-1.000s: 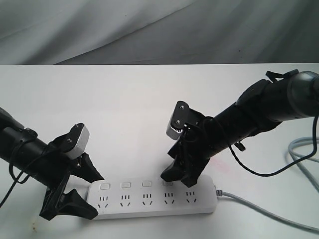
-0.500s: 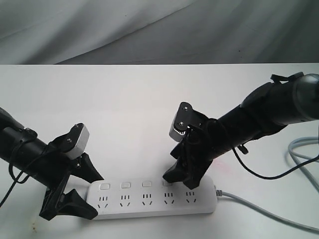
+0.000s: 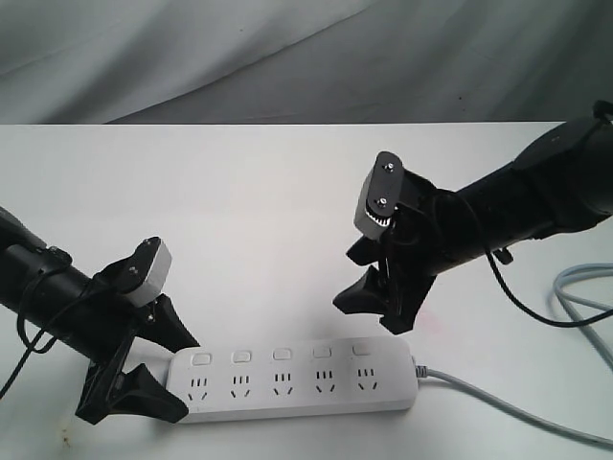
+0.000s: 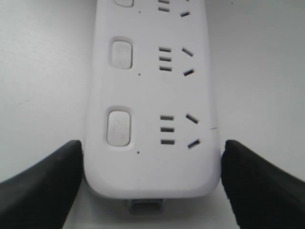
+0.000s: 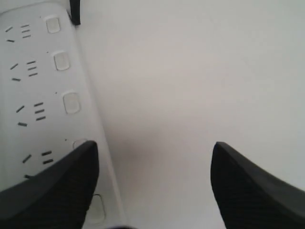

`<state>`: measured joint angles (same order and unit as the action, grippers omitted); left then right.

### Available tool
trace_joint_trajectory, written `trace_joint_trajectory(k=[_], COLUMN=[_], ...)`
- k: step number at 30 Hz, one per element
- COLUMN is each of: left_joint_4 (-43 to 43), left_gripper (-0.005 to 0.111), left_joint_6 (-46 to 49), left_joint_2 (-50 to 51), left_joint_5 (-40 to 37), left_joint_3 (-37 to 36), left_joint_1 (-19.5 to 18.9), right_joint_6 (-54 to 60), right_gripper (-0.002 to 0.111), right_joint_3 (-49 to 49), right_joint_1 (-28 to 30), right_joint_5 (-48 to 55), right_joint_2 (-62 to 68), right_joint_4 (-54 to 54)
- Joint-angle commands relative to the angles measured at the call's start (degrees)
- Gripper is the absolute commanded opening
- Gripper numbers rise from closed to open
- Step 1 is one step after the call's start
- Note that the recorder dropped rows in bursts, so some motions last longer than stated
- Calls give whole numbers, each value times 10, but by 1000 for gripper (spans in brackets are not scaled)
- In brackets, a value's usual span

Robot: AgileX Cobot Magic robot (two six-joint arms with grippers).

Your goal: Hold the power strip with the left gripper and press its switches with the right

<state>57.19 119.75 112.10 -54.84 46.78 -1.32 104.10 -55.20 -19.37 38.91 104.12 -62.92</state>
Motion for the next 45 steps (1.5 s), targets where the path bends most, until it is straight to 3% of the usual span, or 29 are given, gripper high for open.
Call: trace_joint_trajectory(k=[1, 33, 45], left_joint_4=[5, 5, 5], left_gripper=[64, 64, 64], left_joint_6=[2, 2, 2], left_joint_2=[0, 0, 0], left_joint_5=[-9, -9, -9], left_joint_3=[1, 1, 1], left_joint_1=[3, 3, 3], right_joint_6=[6, -25, -25], right_gripper=[62, 62, 62], right_joint_3=[23, 28, 62], right_joint_1=[2, 2, 1], right_joint_5=[-30, -33, -85], right_joint_2=[-4, 43, 43], right_joint_4=[4, 36, 36])
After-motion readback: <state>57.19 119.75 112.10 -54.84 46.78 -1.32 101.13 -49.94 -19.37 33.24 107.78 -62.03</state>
